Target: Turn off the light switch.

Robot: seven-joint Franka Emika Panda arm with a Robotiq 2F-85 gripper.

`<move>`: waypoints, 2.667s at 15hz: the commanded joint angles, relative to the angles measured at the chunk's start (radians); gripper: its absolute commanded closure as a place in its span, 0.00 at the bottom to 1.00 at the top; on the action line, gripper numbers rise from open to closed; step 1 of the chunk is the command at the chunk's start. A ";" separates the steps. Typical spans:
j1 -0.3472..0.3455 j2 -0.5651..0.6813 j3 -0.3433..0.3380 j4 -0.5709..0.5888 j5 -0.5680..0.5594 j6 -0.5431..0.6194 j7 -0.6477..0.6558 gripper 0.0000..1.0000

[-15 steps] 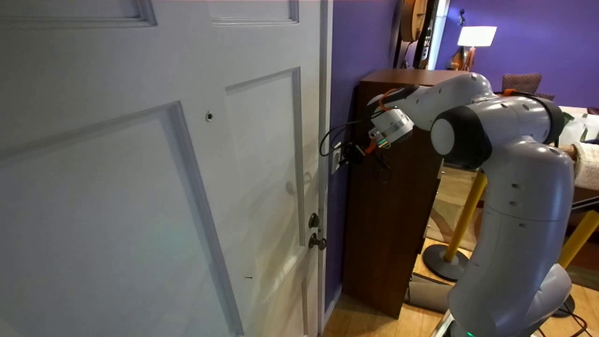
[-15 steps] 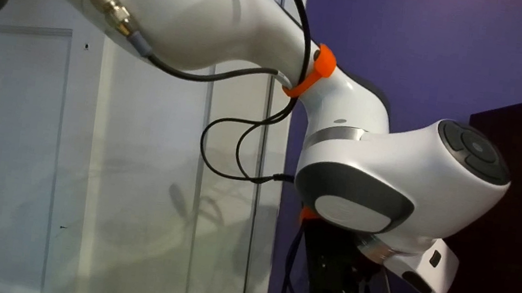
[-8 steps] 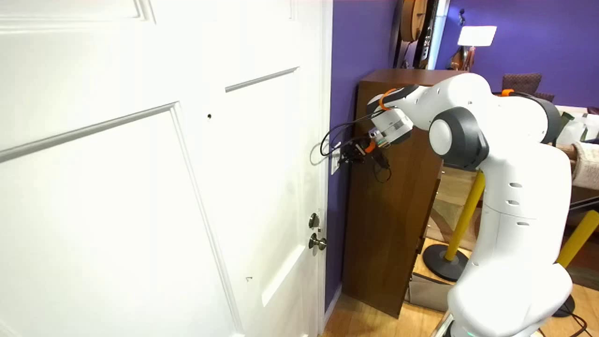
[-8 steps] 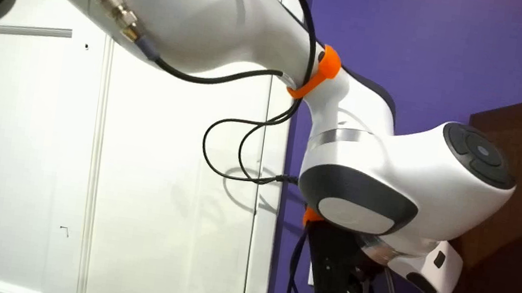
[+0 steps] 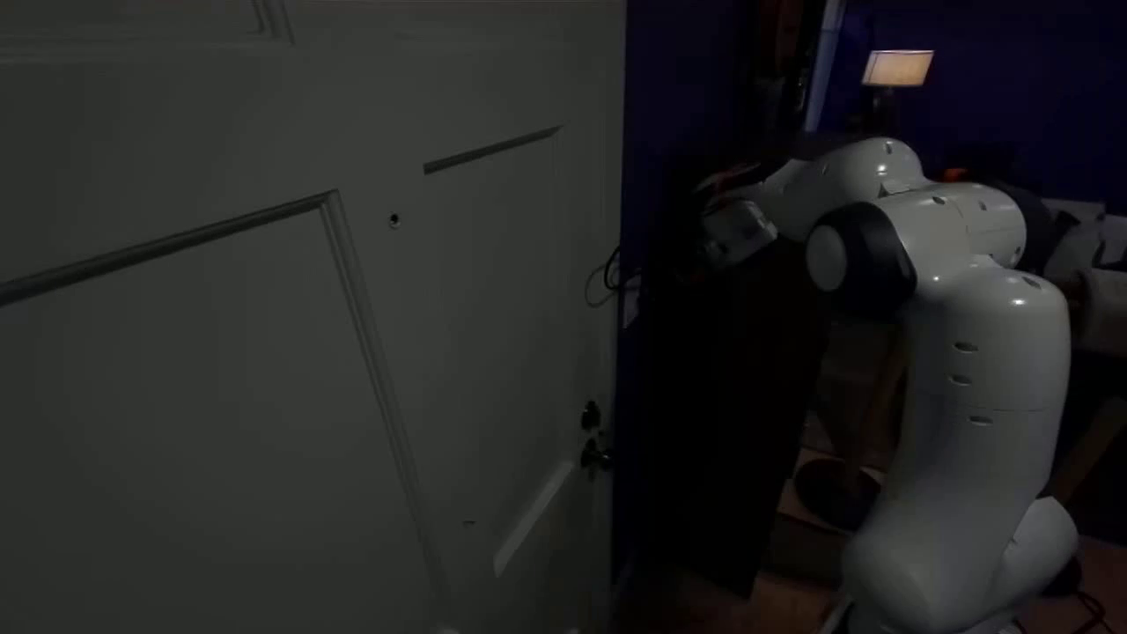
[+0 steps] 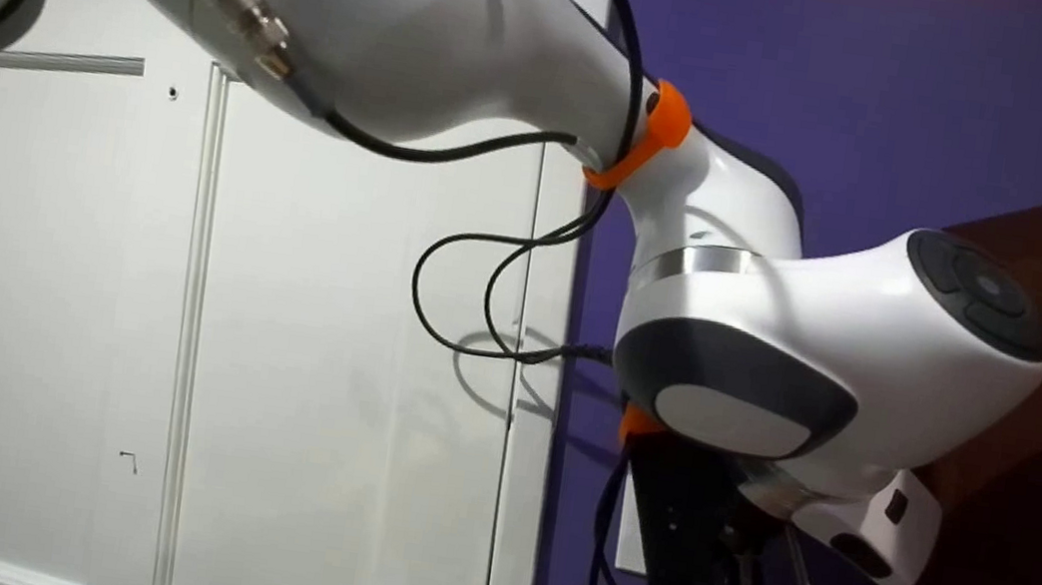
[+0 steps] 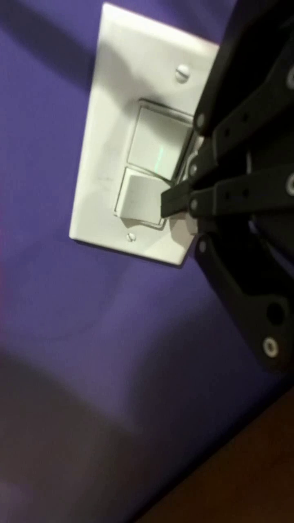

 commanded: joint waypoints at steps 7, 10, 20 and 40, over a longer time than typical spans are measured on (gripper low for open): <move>-0.016 -0.043 -0.020 0.017 -0.241 -0.118 0.064 1.00; -0.020 -0.081 -0.021 -0.005 -0.279 -0.115 0.049 0.94; -0.014 -0.284 -0.044 -0.110 -0.413 -0.094 0.038 0.22; 0.008 -0.559 -0.100 -0.196 -0.730 -0.117 0.092 0.00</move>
